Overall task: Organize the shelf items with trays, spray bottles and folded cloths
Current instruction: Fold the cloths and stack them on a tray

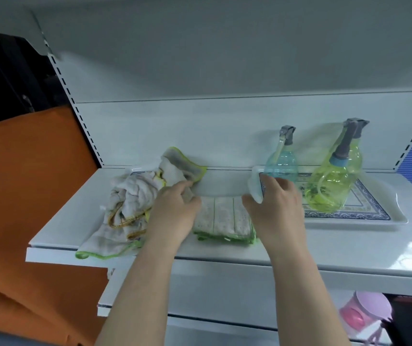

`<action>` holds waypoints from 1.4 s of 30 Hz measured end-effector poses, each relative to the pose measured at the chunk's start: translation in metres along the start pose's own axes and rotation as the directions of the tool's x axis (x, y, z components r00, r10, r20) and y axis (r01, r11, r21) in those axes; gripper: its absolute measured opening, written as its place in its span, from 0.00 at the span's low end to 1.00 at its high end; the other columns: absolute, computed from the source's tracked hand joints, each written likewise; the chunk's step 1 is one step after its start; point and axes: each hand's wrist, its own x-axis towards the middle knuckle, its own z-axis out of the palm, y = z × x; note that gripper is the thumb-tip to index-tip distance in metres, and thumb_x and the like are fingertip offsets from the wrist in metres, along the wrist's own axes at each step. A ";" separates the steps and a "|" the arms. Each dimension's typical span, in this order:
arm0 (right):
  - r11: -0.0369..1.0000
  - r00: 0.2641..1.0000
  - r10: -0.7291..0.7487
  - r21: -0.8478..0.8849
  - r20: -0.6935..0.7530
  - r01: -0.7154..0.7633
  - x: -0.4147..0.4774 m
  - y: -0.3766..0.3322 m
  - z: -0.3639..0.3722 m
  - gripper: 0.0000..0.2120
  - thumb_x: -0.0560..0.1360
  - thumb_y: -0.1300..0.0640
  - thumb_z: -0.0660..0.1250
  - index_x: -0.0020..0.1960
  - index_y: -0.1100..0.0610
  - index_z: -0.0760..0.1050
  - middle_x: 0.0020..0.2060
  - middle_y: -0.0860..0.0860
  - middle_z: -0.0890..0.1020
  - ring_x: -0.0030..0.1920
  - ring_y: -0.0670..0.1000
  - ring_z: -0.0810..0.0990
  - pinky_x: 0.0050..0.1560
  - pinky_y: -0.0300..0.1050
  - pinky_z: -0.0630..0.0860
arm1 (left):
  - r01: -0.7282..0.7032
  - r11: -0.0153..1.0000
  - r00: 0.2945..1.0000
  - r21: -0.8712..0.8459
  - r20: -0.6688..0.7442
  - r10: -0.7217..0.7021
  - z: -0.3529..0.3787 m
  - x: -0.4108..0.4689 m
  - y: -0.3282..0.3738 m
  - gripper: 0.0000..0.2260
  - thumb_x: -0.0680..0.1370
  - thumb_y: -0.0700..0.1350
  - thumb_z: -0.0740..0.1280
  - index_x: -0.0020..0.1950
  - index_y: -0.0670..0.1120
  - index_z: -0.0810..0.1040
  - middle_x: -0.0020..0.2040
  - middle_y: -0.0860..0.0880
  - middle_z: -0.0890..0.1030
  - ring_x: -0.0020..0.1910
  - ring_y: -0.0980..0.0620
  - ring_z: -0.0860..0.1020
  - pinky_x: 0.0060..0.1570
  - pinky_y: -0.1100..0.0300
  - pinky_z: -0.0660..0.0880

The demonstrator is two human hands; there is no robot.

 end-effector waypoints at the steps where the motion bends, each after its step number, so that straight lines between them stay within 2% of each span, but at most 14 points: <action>1: 1.000 1.000 -0.012 0.023 -0.013 0.013 0.000 -0.003 -0.002 0.23 0.76 0.51 0.68 0.70 0.50 0.72 0.64 0.54 0.73 0.63 0.58 0.68 0.60 0.51 0.66 | -0.018 1.000 0.999 0.009 -0.026 0.018 -0.001 0.001 0.000 0.18 0.79 0.48 0.64 0.69 0.54 0.75 0.63 0.51 0.77 0.60 0.51 0.76 0.60 0.54 0.72; 7: 0.984 0.972 -0.127 0.148 0.198 0.099 0.002 -0.024 0.016 0.20 0.76 0.52 0.68 0.68 0.50 0.76 0.62 0.50 0.76 0.60 0.53 0.75 0.57 0.44 0.69 | 0.006 1.000 0.985 0.010 -0.170 -0.004 -0.017 0.004 -0.012 0.15 0.80 0.45 0.63 0.65 0.54 0.79 0.58 0.53 0.80 0.56 0.54 0.76 0.51 0.61 0.69; 12: 0.958 0.913 -0.218 0.252 0.345 0.133 0.003 -0.054 0.045 0.16 0.77 0.52 0.67 0.64 0.46 0.77 0.58 0.45 0.78 0.51 0.47 0.78 0.43 0.37 0.69 | 0.087 0.993 0.963 0.085 -0.261 -0.062 -0.044 0.006 -0.040 0.13 0.80 0.45 0.64 0.62 0.53 0.80 0.56 0.48 0.83 0.58 0.47 0.78 0.57 0.53 0.74; 17: 0.937 0.858 -0.283 0.313 0.429 0.153 -0.004 -0.081 0.074 0.18 0.78 0.56 0.65 0.66 0.45 0.76 0.60 0.46 0.78 0.57 0.47 0.77 0.51 0.37 0.70 | 0.071 0.994 0.955 0.083 -0.294 -0.044 -0.068 0.006 -0.068 0.19 0.76 0.42 0.65 0.65 0.53 0.80 0.59 0.48 0.83 0.58 0.44 0.79 0.58 0.47 0.76; 20: 0.932 0.832 -0.314 0.317 0.458 0.177 -0.009 -0.095 0.094 0.20 0.80 0.58 0.62 0.70 0.44 0.73 0.57 0.47 0.79 0.55 0.47 0.77 0.46 0.35 0.67 | 0.078 0.997 0.956 -0.013 -0.282 -0.078 -0.077 0.007 -0.081 0.18 0.77 0.38 0.63 0.62 0.54 0.81 0.55 0.54 0.84 0.54 0.52 0.80 0.54 0.62 0.76; 23: 0.937 0.822 -0.320 0.284 0.471 0.203 -0.012 -0.108 0.117 0.23 0.77 0.51 0.66 0.71 0.43 0.70 0.53 0.47 0.81 0.53 0.47 0.78 0.42 0.35 0.70 | 0.051 0.991 0.963 -0.123 -0.258 -0.082 -0.087 0.009 -0.088 0.19 0.78 0.36 0.62 0.60 0.58 0.81 0.47 0.62 0.83 0.46 0.69 0.78 0.43 0.80 0.68; 25: 0.946 0.829 -0.316 0.221 0.462 0.237 -0.012 -0.114 0.133 0.24 0.71 0.49 0.70 0.66 0.44 0.72 0.51 0.47 0.81 0.53 0.50 0.78 0.48 0.42 0.76 | 0.045 0.990 0.974 -0.134 -0.213 -0.073 -0.092 0.016 -0.095 0.19 0.79 0.38 0.62 0.61 0.60 0.79 0.46 0.65 0.81 0.42 0.75 0.75 0.40 0.82 0.67; 26: 0.949 0.842 -0.312 0.182 0.441 0.257 -0.011 -0.116 0.143 0.19 0.70 0.50 0.70 0.60 0.47 0.74 0.50 0.49 0.81 0.53 0.53 0.78 0.49 0.47 0.76 | 0.047 0.989 0.981 -0.138 -0.180 -0.072 -0.095 0.020 -0.097 0.19 0.79 0.39 0.62 0.63 0.60 0.78 0.48 0.63 0.81 0.43 0.73 0.76 0.40 0.82 0.67; 29: 0.959 0.900 -0.283 0.079 0.333 0.272 -0.009 -0.121 0.157 0.05 0.72 0.56 0.68 0.48 0.52 0.77 0.47 0.52 0.82 0.51 0.56 0.78 0.47 0.48 0.75 | 0.032 0.986 0.995 -0.164 -0.091 -0.047 -0.102 0.034 -0.106 0.19 0.80 0.41 0.62 0.66 0.61 0.76 0.55 0.58 0.82 0.50 0.64 0.79 0.45 0.79 0.69; 32: 0.962 0.926 -0.273 0.100 0.261 0.255 -0.005 -0.126 0.160 0.06 0.75 0.56 0.65 0.50 0.53 0.80 0.47 0.52 0.83 0.51 0.56 0.79 0.48 0.48 0.75 | -0.004 0.980 1.000 -0.199 -0.020 0.000 -0.108 0.046 -0.109 0.19 0.80 0.42 0.63 0.68 0.60 0.76 0.55 0.59 0.82 0.52 0.67 0.78 0.50 0.77 0.71; 34: 0.961 0.931 -0.266 0.140 0.251 0.237 0.000 -0.134 0.156 0.05 0.77 0.57 0.65 0.51 0.55 0.79 0.45 0.53 0.83 0.49 0.55 0.80 0.45 0.45 0.71 | -0.062 0.979 0.997 -0.197 0.028 0.069 -0.112 0.055 -0.109 0.19 0.81 0.41 0.62 0.69 0.59 0.75 0.55 0.59 0.81 0.55 0.62 0.79 0.56 0.70 0.73; 36: 0.956 0.939 -0.269 0.178 0.212 0.233 0.008 -0.149 0.147 0.05 0.78 0.58 0.65 0.51 0.55 0.78 0.44 0.52 0.82 0.47 0.54 0.79 0.44 0.43 0.68 | -0.127 0.978 0.986 -0.167 0.084 0.142 -0.121 0.064 -0.104 0.20 0.82 0.41 0.61 0.71 0.57 0.73 0.55 0.59 0.79 0.56 0.57 0.79 0.56 0.69 0.72; 39: 0.955 0.963 -0.222 0.235 0.153 0.183 0.021 -0.173 0.128 0.03 0.78 0.56 0.63 0.51 0.53 0.75 0.44 0.51 0.82 0.46 0.53 0.79 0.46 0.44 0.71 | -0.265 0.963 0.938 -0.039 0.219 0.267 -0.138 0.087 -0.090 0.22 0.80 0.51 0.65 0.74 0.57 0.69 0.60 0.56 0.79 0.53 0.54 0.79 0.56 0.61 0.74; 42: 0.937 0.977 -0.175 0.327 0.125 0.126 0.028 -0.196 0.114 0.05 0.79 0.56 0.63 0.53 0.53 0.74 0.47 0.51 0.82 0.47 0.53 0.80 0.47 0.44 0.74 | -0.380 0.925 0.908 -0.017 0.186 0.376 -0.154 0.105 -0.079 0.21 0.77 0.57 0.68 0.70 0.59 0.72 0.59 0.56 0.81 0.52 0.54 0.80 0.57 0.54 0.76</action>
